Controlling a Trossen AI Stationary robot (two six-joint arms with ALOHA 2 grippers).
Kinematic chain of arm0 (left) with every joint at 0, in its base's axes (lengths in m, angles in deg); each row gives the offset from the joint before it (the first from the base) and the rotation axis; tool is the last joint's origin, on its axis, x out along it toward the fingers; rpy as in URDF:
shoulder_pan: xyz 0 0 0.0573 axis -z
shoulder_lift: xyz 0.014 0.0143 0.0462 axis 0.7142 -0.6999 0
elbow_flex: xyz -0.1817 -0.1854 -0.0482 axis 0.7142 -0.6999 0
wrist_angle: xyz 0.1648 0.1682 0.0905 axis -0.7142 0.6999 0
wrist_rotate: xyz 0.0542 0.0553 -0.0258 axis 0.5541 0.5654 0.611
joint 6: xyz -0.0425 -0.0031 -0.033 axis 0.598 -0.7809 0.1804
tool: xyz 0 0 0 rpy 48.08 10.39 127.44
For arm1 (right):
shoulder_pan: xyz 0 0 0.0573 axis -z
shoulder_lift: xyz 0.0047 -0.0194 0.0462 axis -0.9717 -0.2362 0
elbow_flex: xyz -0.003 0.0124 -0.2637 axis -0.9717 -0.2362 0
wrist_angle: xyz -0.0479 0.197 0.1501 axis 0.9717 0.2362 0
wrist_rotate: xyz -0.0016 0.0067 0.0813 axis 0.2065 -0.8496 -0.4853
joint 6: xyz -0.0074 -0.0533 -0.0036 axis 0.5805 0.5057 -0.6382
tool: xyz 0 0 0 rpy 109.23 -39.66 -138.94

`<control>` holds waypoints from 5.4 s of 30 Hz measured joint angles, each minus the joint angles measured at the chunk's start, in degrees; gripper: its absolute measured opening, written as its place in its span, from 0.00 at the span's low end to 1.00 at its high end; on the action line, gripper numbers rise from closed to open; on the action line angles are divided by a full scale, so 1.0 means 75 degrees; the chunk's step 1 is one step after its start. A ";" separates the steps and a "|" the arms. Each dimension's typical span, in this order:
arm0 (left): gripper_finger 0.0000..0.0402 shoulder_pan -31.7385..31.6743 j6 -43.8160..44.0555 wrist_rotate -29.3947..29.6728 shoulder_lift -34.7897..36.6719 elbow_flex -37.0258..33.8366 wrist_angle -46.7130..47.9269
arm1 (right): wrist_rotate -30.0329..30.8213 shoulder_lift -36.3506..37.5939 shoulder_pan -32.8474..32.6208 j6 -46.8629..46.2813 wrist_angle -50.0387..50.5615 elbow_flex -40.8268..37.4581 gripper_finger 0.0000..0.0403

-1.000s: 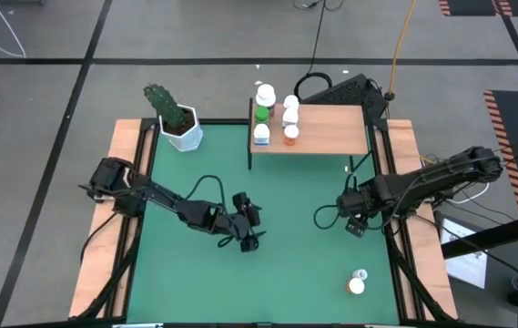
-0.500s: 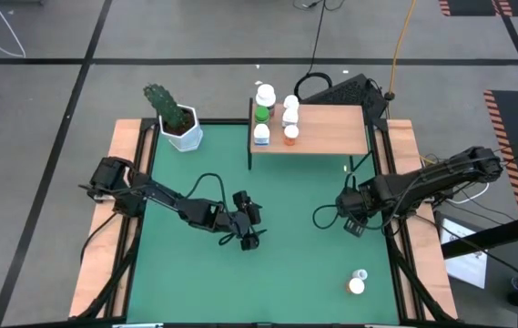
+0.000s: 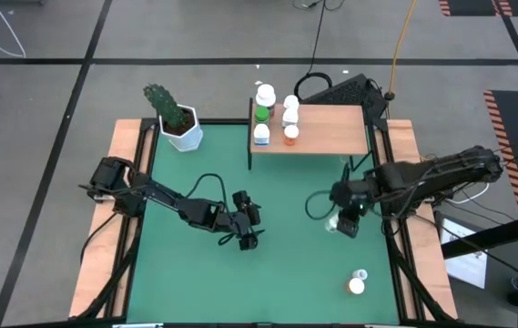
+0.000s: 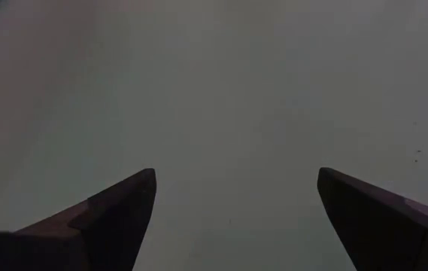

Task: Pick and place medicine bottles onto shelf by color
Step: Put the white small pill bottle on the shelf, then put the top orange pill bottle on the shelf

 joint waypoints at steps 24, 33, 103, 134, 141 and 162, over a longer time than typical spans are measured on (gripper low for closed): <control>0.93 -0.1417 -0.0700 -0.0639 0.0000 0.0000 -0.0571 | 0.0952 -0.4935 0.6751 0.6209 0.2263 0.7027 0.34; 0.93 -0.1638 -0.0768 -0.0603 0.0000 0.0000 -0.0607 | 0.0943 -0.5477 0.7253 0.6749 0.2188 0.7114 0.35; 0.93 -0.0444 -0.1561 -0.1495 0.0000 0.0000 -0.1960 | 0.4021 0.1010 -0.1099 0.0637 -0.0299 -0.2037 0.63; 0.93 -0.0591 -0.2438 -0.2355 0.0003 0.0000 -0.2255 | 0.4158 0.1577 -0.1103 -0.2648 -0.1520 -0.4299 0.61; 0.93 -0.0581 -0.2047 -0.2188 0.0002 0.0000 -0.1602 | 0.3762 0.1577 -0.1093 -0.1793 -0.3183 -0.4301 0.47; 0.93 -0.0587 -0.1212 -0.2163 0.0003 0.0000 -0.1462 | 0.2974 -0.0412 0.4050 0.4883 -0.2866 0.1114 0.47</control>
